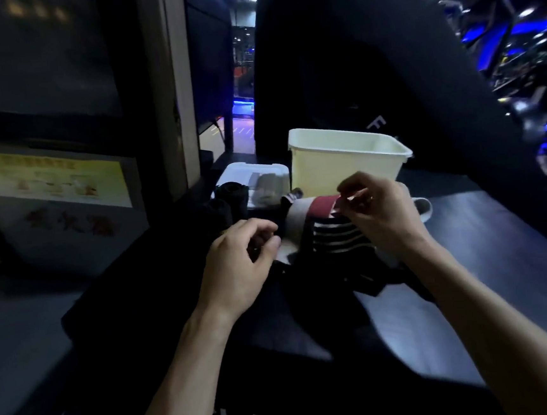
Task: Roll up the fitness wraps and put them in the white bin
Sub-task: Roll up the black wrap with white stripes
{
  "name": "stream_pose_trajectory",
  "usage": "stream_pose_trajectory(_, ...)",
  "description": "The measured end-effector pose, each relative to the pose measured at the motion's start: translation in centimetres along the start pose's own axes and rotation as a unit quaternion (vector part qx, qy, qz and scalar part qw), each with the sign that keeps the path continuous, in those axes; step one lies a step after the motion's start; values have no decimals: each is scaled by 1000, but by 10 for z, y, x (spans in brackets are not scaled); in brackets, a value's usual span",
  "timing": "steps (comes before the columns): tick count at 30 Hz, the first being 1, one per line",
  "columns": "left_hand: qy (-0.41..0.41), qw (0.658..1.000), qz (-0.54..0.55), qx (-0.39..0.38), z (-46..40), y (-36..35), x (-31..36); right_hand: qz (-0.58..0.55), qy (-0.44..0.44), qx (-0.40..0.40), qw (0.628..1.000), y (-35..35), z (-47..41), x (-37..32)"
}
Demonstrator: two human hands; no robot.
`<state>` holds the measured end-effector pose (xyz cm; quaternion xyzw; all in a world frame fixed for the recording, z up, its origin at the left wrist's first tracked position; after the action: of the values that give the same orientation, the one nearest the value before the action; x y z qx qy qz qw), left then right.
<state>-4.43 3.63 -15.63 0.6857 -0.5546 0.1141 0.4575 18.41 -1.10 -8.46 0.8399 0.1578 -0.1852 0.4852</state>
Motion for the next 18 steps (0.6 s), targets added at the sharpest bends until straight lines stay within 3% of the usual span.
stream_pose_trajectory(5, 13, 994, -18, -108, -2, -39, 13, 91, 1, -164, 982, 5, 22, 33)
stream_pose_trajectory(9, 35, 985, -68, -153, -3, -62, 23, 68, 21, -120, 990, 6, 30, 40)
stream_pose_trajectory(13, 17, 982, -116, -147, -4, -74, 44, -187, -11, -37, 982, 29, 41, 40)
stream_pose_trajectory(16, -15, 988, -52, -145, -3, -86, 64, -439, -110, 9, 891, 55, 50, 57)
stream_pose_trajectory(18, -38, 988, -4, -151, -2, -97, 75, -526, -142, 33, 838, 70, 55, 67)
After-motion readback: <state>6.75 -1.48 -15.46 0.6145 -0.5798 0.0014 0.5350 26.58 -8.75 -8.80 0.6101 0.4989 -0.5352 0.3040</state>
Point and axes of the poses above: each hand's wrist, its own z-axis away from the middle knuckle, its own y-axis out of the back of the hand, x = y × z, the point moved 5 cm from there along -z, towards the middle knuckle, and after that the axes turned 8 degrees about -x, right-handed, at the moved point
